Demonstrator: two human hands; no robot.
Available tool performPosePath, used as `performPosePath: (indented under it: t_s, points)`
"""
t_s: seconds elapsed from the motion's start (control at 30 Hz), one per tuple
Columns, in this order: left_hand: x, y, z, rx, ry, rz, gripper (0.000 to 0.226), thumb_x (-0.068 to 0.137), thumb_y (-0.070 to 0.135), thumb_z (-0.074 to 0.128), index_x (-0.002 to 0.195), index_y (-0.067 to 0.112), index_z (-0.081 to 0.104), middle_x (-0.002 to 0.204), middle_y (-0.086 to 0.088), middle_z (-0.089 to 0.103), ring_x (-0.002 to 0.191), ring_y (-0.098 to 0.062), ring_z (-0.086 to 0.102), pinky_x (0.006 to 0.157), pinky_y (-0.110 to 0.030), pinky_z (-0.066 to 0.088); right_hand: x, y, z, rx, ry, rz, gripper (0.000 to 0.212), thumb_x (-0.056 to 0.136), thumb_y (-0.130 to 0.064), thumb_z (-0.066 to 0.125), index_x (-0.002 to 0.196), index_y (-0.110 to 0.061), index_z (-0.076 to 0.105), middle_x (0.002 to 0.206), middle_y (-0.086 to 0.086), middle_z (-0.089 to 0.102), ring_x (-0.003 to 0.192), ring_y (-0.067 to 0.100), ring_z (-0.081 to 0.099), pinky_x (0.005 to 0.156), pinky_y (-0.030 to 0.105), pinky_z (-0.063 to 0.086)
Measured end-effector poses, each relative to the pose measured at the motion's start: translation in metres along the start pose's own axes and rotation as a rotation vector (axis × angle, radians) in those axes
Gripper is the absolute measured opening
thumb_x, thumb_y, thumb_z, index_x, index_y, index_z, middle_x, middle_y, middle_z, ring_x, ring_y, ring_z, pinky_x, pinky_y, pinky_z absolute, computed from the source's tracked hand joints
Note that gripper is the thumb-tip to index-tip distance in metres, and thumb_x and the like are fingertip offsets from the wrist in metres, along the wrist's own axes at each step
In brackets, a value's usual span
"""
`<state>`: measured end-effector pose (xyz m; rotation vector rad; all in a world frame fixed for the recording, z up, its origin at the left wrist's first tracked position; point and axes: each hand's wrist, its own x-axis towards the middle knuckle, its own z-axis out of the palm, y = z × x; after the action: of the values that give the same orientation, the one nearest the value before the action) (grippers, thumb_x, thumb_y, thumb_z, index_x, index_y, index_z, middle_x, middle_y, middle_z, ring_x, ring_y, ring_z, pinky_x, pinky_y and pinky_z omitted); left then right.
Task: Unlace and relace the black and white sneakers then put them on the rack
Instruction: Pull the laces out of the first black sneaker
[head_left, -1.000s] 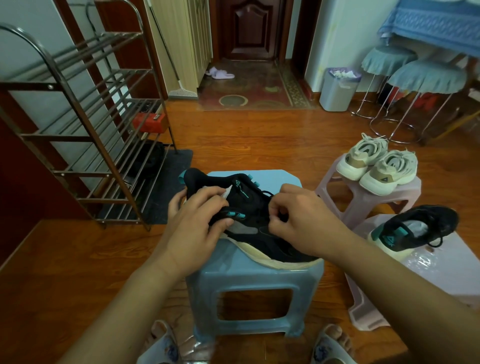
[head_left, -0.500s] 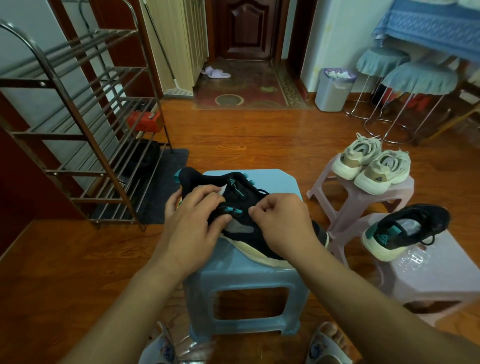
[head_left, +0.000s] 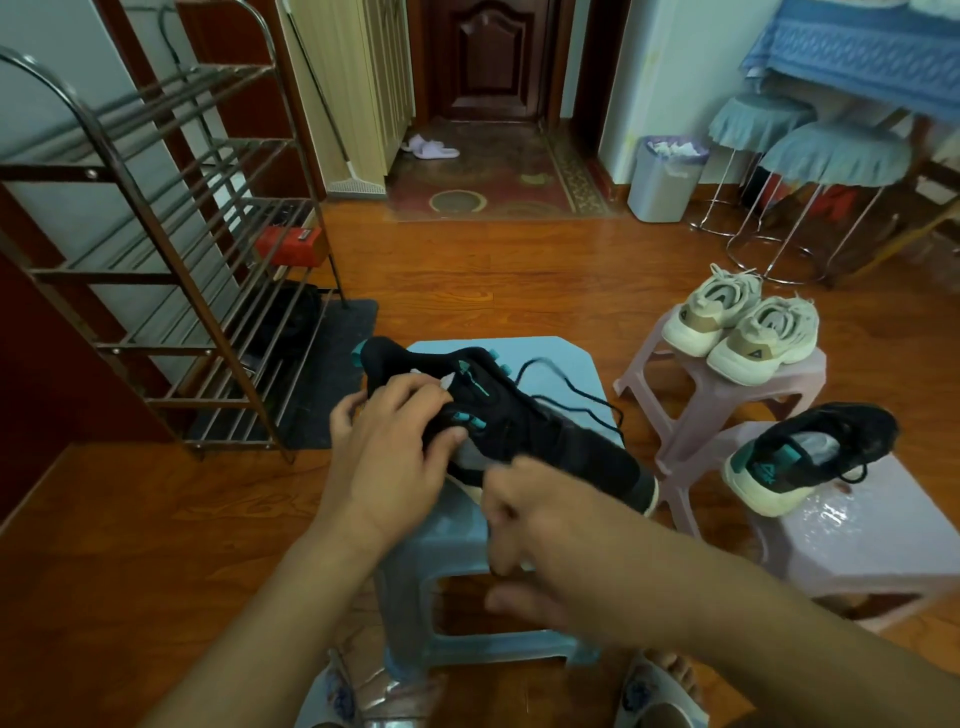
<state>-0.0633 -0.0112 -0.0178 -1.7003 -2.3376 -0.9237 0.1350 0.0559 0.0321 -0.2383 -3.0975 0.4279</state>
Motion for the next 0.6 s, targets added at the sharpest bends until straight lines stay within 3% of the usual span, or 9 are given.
performPosePath:
  t_s: [0.07, 0.1, 0.2, 0.27, 0.33, 0.43, 0.47, 0.57, 0.6]
  points:
    - [-0.001, -0.001, -0.001, -0.016, -0.011, 0.010, 0.025, 0.095, 0.037, 0.061, 0.120, 0.031, 0.060, 0.133, 0.015, 0.053, 0.121, -0.005, 0.047, 0.110, -0.045, 0.025, -0.016, 0.006, -0.004, 0.062, -0.274, 0.115, 0.029, 0.090, -0.051, 0.065, 0.109, -0.029, 0.066, 0.111, -0.013, 0.042, 0.094, 0.005, 0.041, 0.080, 0.023, 0.035]
    - [-0.001, -0.001, -0.001, -0.021, -0.017, 0.016, 0.025, 0.095, 0.036, 0.061, 0.120, 0.031, 0.060, 0.133, 0.015, 0.053, 0.121, -0.005, 0.047, 0.110, -0.045, 0.025, -0.015, 0.007, -0.009, 0.220, -0.275, 0.250, 0.032, 0.090, -0.053, 0.066, 0.113, -0.030, 0.064, 0.110, -0.017, 0.050, 0.088, 0.002, 0.046, 0.077, 0.022, 0.038]
    - [0.002, -0.002, 0.000, -0.036, -0.032, 0.012, 0.024, 0.095, 0.035, 0.063, 0.118, 0.032, 0.060, 0.132, 0.015, 0.052, 0.121, -0.006, 0.047, 0.111, -0.047, 0.026, 0.009, 0.015, -0.016, 0.737, 0.110, 0.652, 0.033, 0.094, -0.053, 0.061, 0.094, -0.021, 0.068, 0.079, -0.003, 0.075, 0.053, 0.007, 0.056, 0.052, 0.021, 0.045]
    - [0.003, -0.001, 0.000, -0.034, -0.034, 0.008, 0.023, 0.095, 0.034, 0.064, 0.118, 0.031, 0.060, 0.132, 0.015, 0.052, 0.121, -0.007, 0.048, 0.111, -0.047, 0.026, 0.029, 0.014, -0.016, 0.672, 0.247, 0.769, 0.043, 0.094, -0.055, 0.059, 0.079, -0.017, 0.071, 0.067, 0.000, 0.074, 0.050, 0.014, 0.060, 0.050, 0.023, 0.046]
    - [0.002, 0.000, 0.000, -0.027, -0.029, 0.007, 0.023, 0.095, 0.033, 0.064, 0.118, 0.031, 0.061, 0.132, 0.015, 0.053, 0.121, -0.007, 0.048, 0.110, -0.045, 0.025, 0.041, 0.015, -0.007, 0.450, 0.284, 0.773, 0.043, 0.093, -0.051, 0.063, 0.071, -0.015, 0.068, 0.061, 0.000, 0.070, 0.057, 0.013, 0.064, 0.055, 0.027, 0.049]
    - [0.004, 0.000, 0.000, -0.012, -0.039, -0.002, 0.024, 0.095, 0.036, 0.062, 0.118, 0.031, 0.062, 0.133, 0.015, 0.052, 0.121, -0.008, 0.048, 0.110, -0.045, 0.024, 0.046, 0.023, -0.007, 0.273, 0.298, 0.745, 0.030, 0.094, -0.037, 0.064, 0.071, -0.017, 0.062, 0.069, 0.000, 0.066, 0.069, 0.017, 0.063, 0.063, 0.032, 0.053]
    - [0.004, 0.000, 0.000, 0.000, -0.042, -0.006, 0.024, 0.095, 0.037, 0.061, 0.118, 0.032, 0.062, 0.133, 0.015, 0.052, 0.121, -0.008, 0.048, 0.110, -0.045, 0.025, 0.041, 0.023, -0.012, 0.297, 0.224, 0.649, 0.026, 0.095, -0.034, 0.063, 0.072, -0.020, 0.062, 0.073, -0.003, 0.065, 0.072, 0.015, 0.062, 0.064, 0.032, 0.053]
    - [0.005, 0.002, -0.001, 0.004, -0.041, -0.026, 0.024, 0.095, 0.039, 0.062, 0.118, 0.033, 0.061, 0.131, 0.017, 0.052, 0.119, -0.007, 0.047, 0.110, -0.045, 0.025, 0.013, -0.001, -0.024, 0.350, -0.365, 0.169, 0.016, 0.096, -0.027, 0.064, 0.081, -0.028, 0.067, 0.084, -0.014, 0.067, 0.081, 0.005, 0.064, 0.079, 0.031, 0.054]
    - [0.005, 0.002, -0.001, -0.002, -0.035, -0.028, 0.024, 0.095, 0.038, 0.062, 0.118, 0.033, 0.061, 0.131, 0.017, 0.052, 0.119, -0.007, 0.047, 0.110, -0.044, 0.024, 0.002, -0.010, -0.022, 0.330, -0.510, 0.106, 0.015, 0.097, -0.029, 0.063, 0.084, -0.026, 0.070, 0.084, -0.013, 0.067, 0.082, 0.006, 0.064, 0.082, 0.032, 0.055]
